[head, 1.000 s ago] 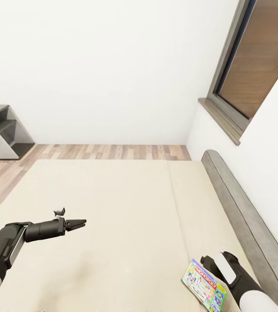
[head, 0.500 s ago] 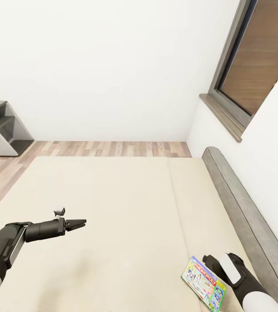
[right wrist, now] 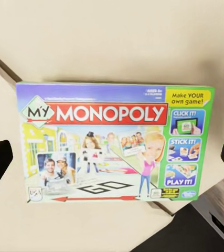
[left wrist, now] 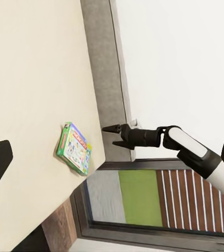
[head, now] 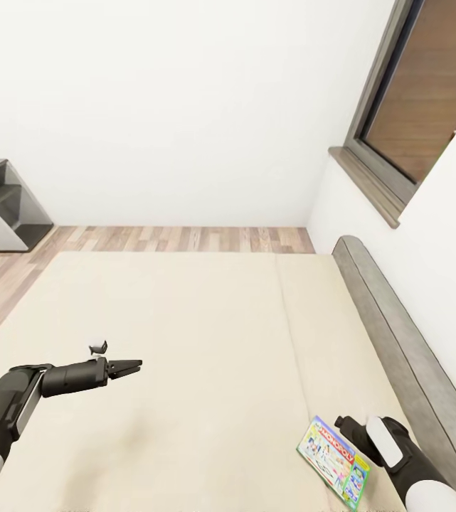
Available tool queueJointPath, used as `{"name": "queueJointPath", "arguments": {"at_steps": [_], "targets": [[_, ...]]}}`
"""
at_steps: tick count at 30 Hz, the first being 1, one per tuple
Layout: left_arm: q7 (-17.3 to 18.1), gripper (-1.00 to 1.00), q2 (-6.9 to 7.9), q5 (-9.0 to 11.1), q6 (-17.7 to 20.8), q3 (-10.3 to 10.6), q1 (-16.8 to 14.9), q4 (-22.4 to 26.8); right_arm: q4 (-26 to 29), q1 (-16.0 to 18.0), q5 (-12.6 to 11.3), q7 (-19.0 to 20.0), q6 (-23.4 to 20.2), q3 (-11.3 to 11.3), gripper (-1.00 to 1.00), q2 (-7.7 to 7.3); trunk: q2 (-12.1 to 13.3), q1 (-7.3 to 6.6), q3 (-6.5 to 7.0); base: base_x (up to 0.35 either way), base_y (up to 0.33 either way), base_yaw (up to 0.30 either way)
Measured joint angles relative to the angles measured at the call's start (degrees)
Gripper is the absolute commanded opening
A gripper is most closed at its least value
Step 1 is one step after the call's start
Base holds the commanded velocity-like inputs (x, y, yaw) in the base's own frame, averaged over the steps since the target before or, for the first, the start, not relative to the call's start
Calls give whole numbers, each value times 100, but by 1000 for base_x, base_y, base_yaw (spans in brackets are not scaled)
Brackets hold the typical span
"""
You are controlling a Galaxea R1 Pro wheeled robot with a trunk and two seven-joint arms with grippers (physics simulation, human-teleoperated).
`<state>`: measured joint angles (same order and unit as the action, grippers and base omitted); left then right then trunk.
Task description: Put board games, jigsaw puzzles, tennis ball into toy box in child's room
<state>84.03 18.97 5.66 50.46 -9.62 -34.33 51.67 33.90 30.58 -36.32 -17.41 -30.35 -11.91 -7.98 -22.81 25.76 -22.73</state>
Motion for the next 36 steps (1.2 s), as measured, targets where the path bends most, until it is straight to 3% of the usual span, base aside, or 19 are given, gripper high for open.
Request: {"name": "queueJointPath", "arguments": {"at_steps": [19,26,36], "targets": [[0,100,0,0,0,2,2,-3,0,-24,1,18,20,-8,100,-25,0,0,-180,0,0,0],[0,100,0,0,0,2,0,0,0,-35,-10,29,15,-10,100,-151,0,0,-246,0,0,0],[0,100,-7,0,0,3,2,-2,0,-39,-14,32,20,-10,100,-213,0,0,-341,0,0,0]]}}
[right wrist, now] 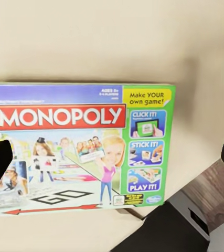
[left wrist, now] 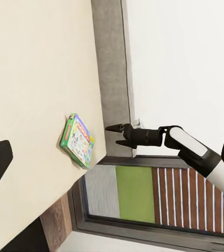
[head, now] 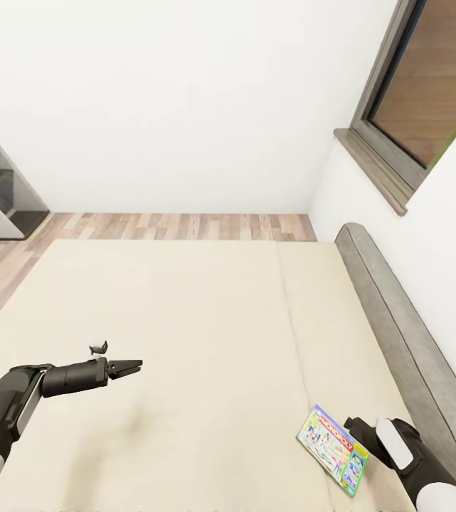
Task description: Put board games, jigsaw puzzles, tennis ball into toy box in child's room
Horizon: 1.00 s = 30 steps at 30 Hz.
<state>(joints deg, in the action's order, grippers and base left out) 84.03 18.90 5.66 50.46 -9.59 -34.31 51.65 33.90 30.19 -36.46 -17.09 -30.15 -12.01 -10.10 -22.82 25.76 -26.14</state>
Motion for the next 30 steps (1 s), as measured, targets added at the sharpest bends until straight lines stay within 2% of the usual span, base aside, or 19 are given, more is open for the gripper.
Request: {"name": "queueJointPath", "arguments": {"at_steps": [17,30], "targets": [[0,100,-1,0,0,0,1,2,7,-14,13,-1,12,0,100,-2,0,0,-157,0,0,0],[0,100,-2,0,0,0,-1,2,9,-23,34,9,236,8,100,0,-1,0,-176,0,0,0]]}}
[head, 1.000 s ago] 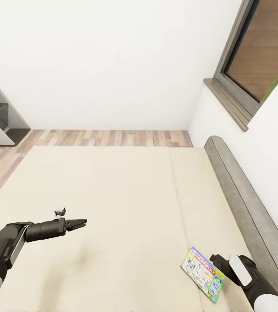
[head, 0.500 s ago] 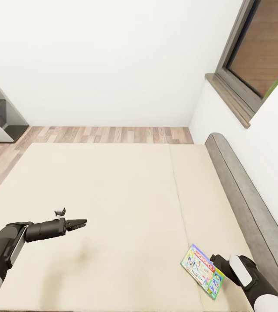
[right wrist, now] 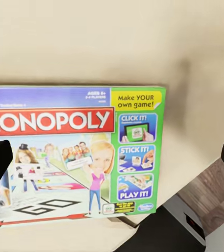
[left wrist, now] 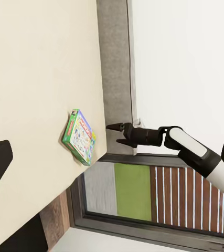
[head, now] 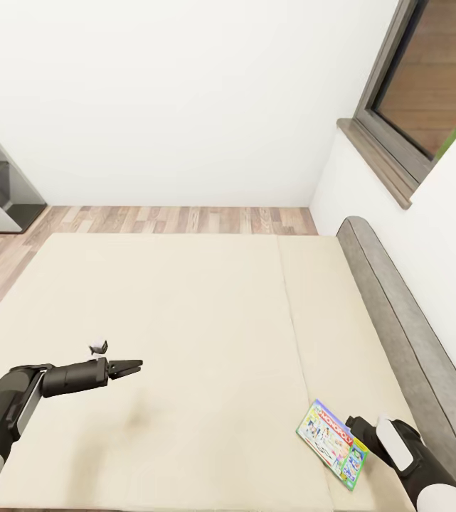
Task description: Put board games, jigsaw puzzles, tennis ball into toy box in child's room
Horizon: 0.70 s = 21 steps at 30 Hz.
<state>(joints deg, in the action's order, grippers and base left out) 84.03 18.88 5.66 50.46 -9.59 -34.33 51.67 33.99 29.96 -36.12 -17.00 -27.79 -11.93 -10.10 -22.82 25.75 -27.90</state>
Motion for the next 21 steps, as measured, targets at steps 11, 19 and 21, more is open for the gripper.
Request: {"name": "queueJointPath", "arguments": {"at_steps": [11,19,21], "targets": [[-8,100,0,0,0,6,3,0,0,0,-42,101,-4,-8,100,-4,0,0,0,0,0,0],[-8,100,0,0,0,115,1,0,-8,0,-26,1045,-20,-13,100,-16,0,0,0,0,0,0],[-8,100,0,0,0,127,1,0,-9,0,-22,1209,-25,-25,100,-18,0,0,0,0,0,0]]}}
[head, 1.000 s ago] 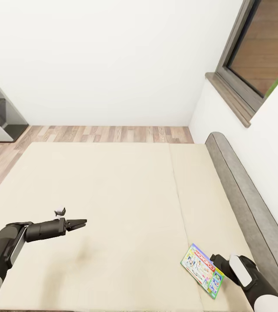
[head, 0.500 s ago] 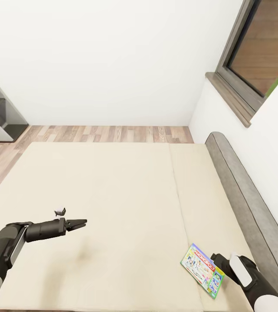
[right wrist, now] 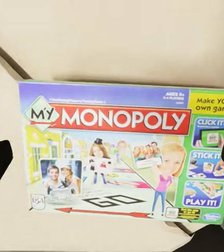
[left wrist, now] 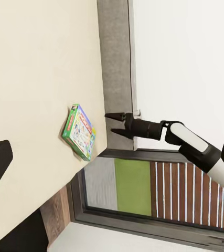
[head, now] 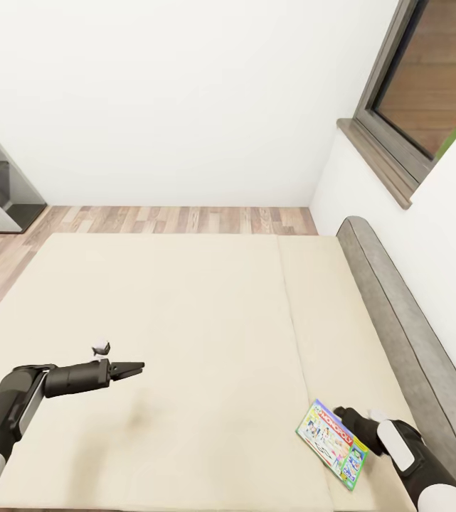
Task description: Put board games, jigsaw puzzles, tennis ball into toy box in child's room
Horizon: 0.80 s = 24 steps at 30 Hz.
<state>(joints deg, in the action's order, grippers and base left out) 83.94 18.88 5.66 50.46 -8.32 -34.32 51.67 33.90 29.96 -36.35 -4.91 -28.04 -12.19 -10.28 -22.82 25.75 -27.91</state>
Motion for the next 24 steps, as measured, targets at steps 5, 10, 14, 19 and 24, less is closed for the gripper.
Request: {"name": "queueJointPath", "arguments": {"at_steps": [5,10,14,19,24], "targets": [[0,100,0,0,0,10,0,0,-5,-1,1,114,-5,-10,100,-1,0,0,0,0,0,0],[0,100,0,0,0,12,-1,0,-23,0,2,140,0,-18,100,-1,0,0,0,0,0,0],[0,100,0,0,0,13,-1,-2,-172,0,-1,149,-1,-29,100,-2,0,0,0,0,0,0],[0,100,0,0,0,13,0,-1,-339,0,1,155,3,-83,100,-2,0,0,0,0,0,0],[0,100,0,0,0,13,2,-1,-387,0,1,157,-1,-107,100,-2,0,0,0,0,0,0]]}}
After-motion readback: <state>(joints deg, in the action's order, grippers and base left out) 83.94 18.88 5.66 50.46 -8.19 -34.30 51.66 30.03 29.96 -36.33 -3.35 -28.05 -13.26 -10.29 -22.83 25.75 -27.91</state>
